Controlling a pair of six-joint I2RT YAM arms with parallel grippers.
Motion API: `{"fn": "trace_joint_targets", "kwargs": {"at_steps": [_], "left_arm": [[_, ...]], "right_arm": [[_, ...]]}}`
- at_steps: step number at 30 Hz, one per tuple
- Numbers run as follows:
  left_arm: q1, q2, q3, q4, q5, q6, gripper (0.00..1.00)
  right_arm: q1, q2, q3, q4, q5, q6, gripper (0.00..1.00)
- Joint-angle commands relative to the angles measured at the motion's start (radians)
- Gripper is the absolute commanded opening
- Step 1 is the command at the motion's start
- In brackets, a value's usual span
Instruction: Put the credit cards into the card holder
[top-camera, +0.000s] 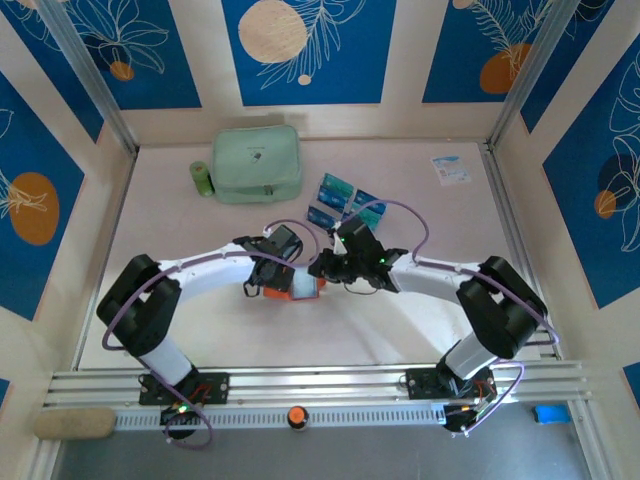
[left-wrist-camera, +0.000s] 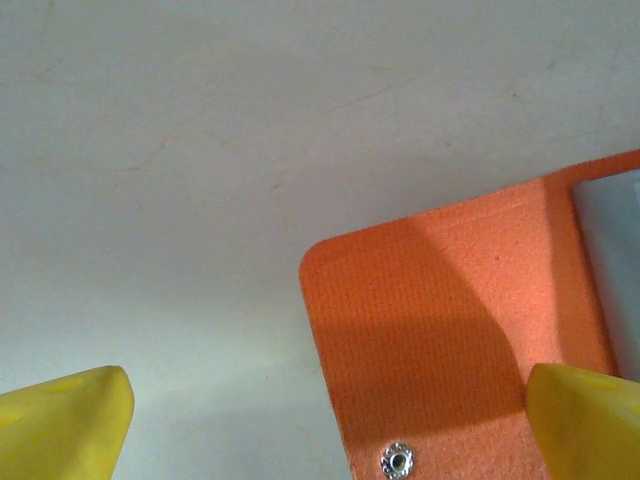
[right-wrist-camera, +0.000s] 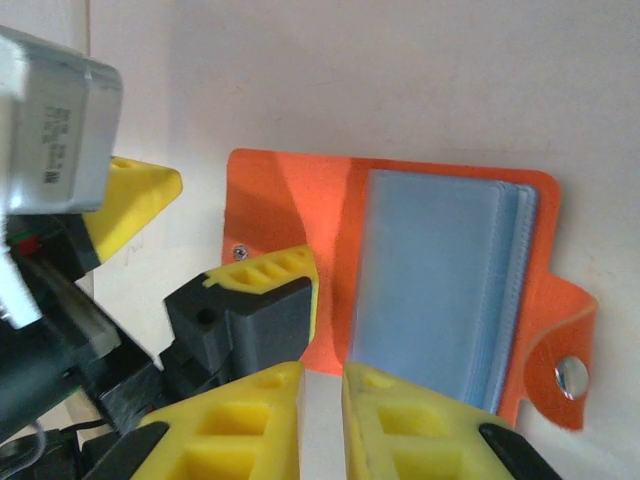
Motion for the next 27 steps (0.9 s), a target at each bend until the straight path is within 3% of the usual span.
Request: {"fn": "trace_joint_targets", "kwargs": {"at_steps": [1,8,27], "left_arm": [[-0.01,-0.006,0.033,-0.03,-0.006,-0.012,1.0],[-0.011,-0.004,0.041,-0.026,0.001,-0.006,1.0],[-0.01,-0.021,-0.024,0.021,-0.012,-0.029,1.0]], "right_arm": [[0.008,0.056,0.05,-0.013,-0.029,-0.024,0.17],[0.008,0.147,0.094,-0.078,0.029,-0.049,0.12],[-0.062,0.09,-0.074,-0.123,0.109,-0.037,0.02]]}}
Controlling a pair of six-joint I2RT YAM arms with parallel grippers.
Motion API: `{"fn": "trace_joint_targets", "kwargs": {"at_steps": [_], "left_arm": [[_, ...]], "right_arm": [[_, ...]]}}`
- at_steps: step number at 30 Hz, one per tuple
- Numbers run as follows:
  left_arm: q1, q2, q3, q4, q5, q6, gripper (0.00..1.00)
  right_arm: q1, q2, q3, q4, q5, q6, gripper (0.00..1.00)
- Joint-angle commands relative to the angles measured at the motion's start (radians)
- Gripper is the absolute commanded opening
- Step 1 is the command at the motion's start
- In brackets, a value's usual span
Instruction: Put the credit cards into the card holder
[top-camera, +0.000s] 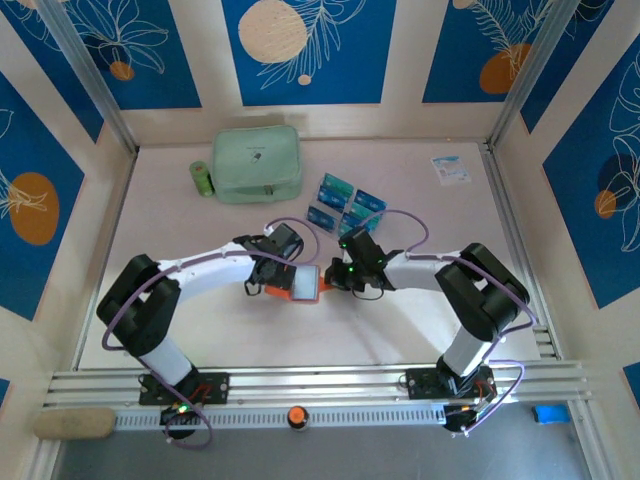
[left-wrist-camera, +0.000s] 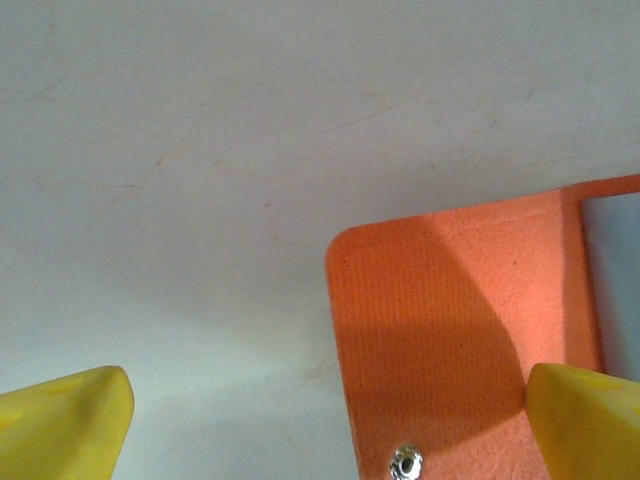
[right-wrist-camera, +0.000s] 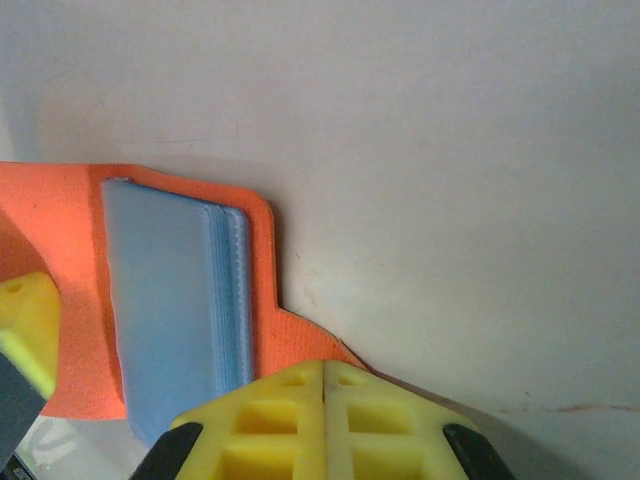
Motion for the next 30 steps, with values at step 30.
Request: {"fn": "trace_joint_targets", "kwargs": {"at_steps": [30], "left_arm": [[-0.009,-0.063,-0.088,0.046,0.041,-0.088,1.0]], "right_arm": [[-0.007,-0.129,0.016,-0.131,-0.08,-0.052,0.0]]}}
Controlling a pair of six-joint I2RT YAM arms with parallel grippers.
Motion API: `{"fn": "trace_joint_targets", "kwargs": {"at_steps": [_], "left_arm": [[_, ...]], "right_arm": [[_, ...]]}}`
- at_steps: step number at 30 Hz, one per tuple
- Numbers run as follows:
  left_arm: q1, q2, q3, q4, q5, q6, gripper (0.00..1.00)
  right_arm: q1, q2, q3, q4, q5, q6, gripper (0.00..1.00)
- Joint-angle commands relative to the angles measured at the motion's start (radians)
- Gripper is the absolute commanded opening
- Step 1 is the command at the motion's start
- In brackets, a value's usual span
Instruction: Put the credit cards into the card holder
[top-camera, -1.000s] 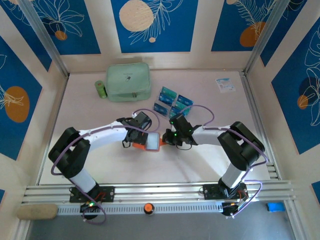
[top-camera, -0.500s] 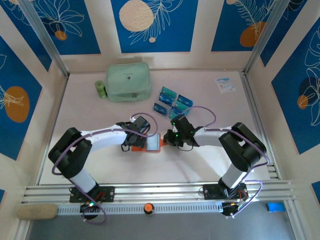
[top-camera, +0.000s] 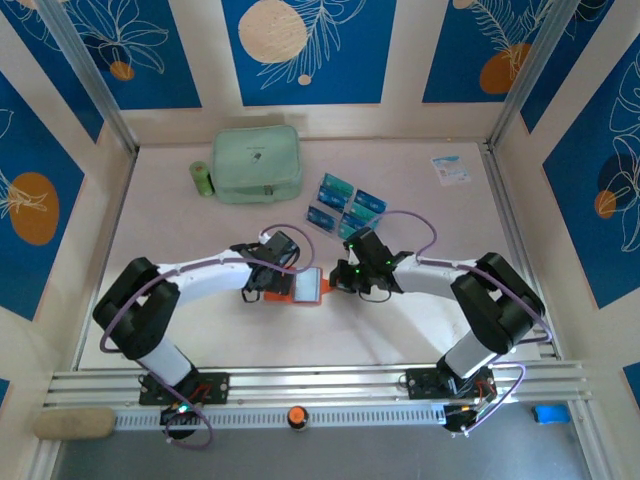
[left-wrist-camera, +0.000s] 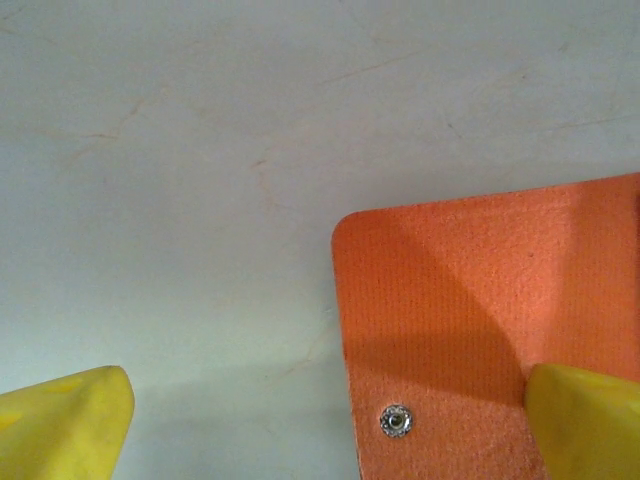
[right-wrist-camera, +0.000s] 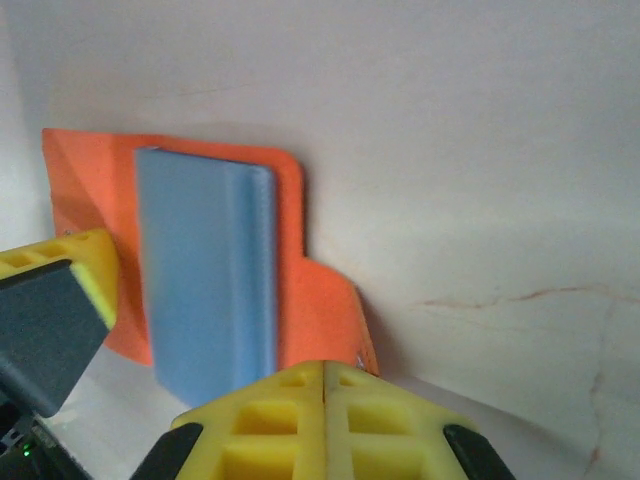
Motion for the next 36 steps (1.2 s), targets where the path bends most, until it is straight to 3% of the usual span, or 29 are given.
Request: {"fn": "trace_joint_targets", "kwargs": {"at_steps": [1,27,36], "left_arm": [[-0.008,-0.039,-0.007,-0.029,0.019,-0.023,1.0],[-0.003,-0.146,-0.076,-0.046,-0.025,-0.061,1.0],[0.003,-0.12,-0.09,-0.023,-0.024,-0.041,1.0]], "right_arm": [[0.014,-0.027,0.052,-0.057,-0.04,-0.031,0.0],[0.129,0.217,0.28,-0.013,-0.094,-0.014,0.0],[0.111,0.21,0.238,0.002,-0.079,-0.028,0.0]]}}
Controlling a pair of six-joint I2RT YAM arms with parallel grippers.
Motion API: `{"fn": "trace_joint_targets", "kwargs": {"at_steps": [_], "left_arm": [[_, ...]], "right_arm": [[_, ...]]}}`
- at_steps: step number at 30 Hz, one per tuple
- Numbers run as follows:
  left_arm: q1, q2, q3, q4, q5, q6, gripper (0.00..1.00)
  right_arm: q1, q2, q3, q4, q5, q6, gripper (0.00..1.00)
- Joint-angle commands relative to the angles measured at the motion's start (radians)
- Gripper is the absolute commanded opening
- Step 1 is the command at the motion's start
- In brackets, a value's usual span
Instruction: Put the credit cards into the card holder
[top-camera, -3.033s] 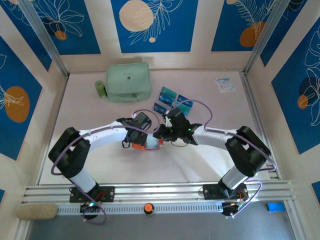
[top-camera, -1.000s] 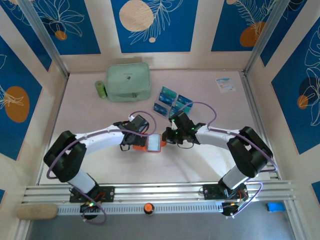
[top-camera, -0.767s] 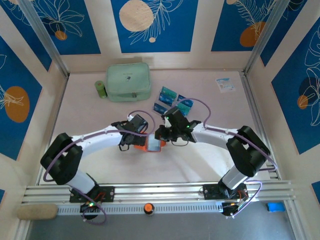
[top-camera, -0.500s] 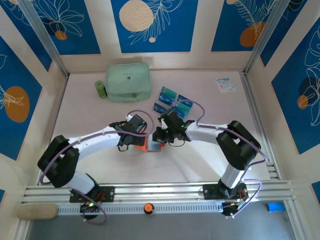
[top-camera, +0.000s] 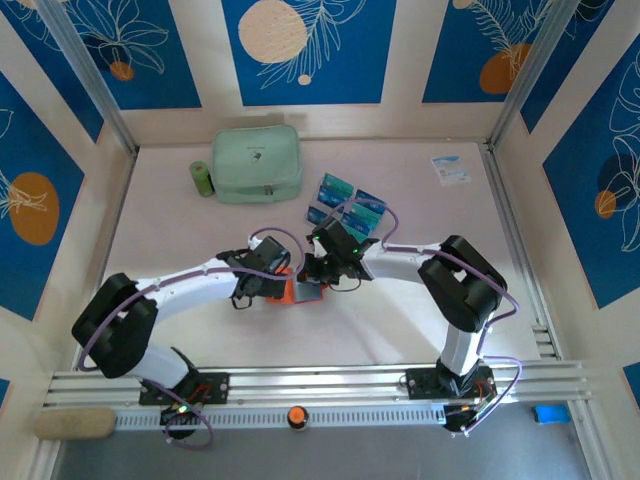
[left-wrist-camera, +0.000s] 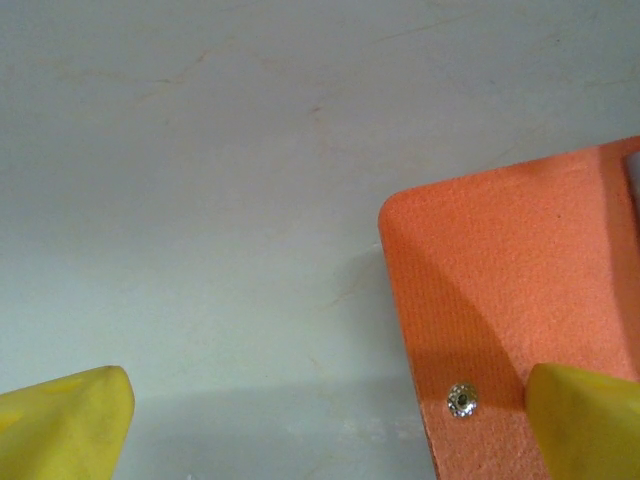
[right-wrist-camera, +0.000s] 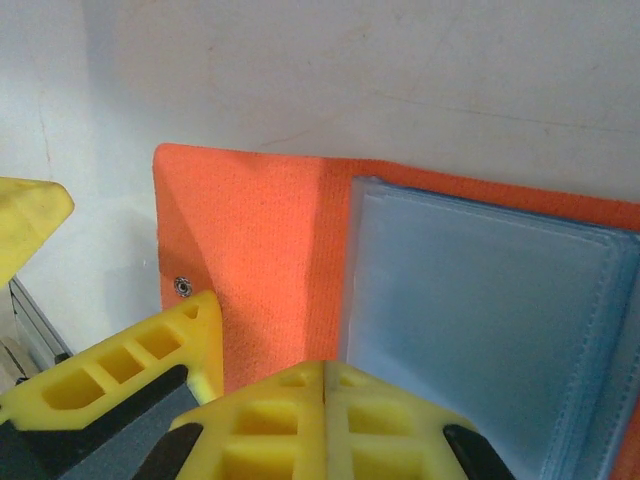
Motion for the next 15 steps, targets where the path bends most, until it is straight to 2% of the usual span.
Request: {"fn": "trace_joint_targets", "kwargs": {"at_steps": [1,9,15], "left_arm": [[0.003,0.012,-0.004,-0.003,-0.019,-0.001,1.0],[0.006,0.027,0.062,-0.008,0.023,-0.006,1.0],[0.007,0.056,0.096,0.006,0.085,-0.038,1.0]], "right_arm": [[-0.013,-0.014,-0.03,0.008,-0.007,-0.017,0.0],[-0.06,-0.016,-0.038,-0.037,-0.006,-0.091,0.0],[-0.064,-0.012,-0.065,-0.033,-0.011,-0.083,0.0]]}}
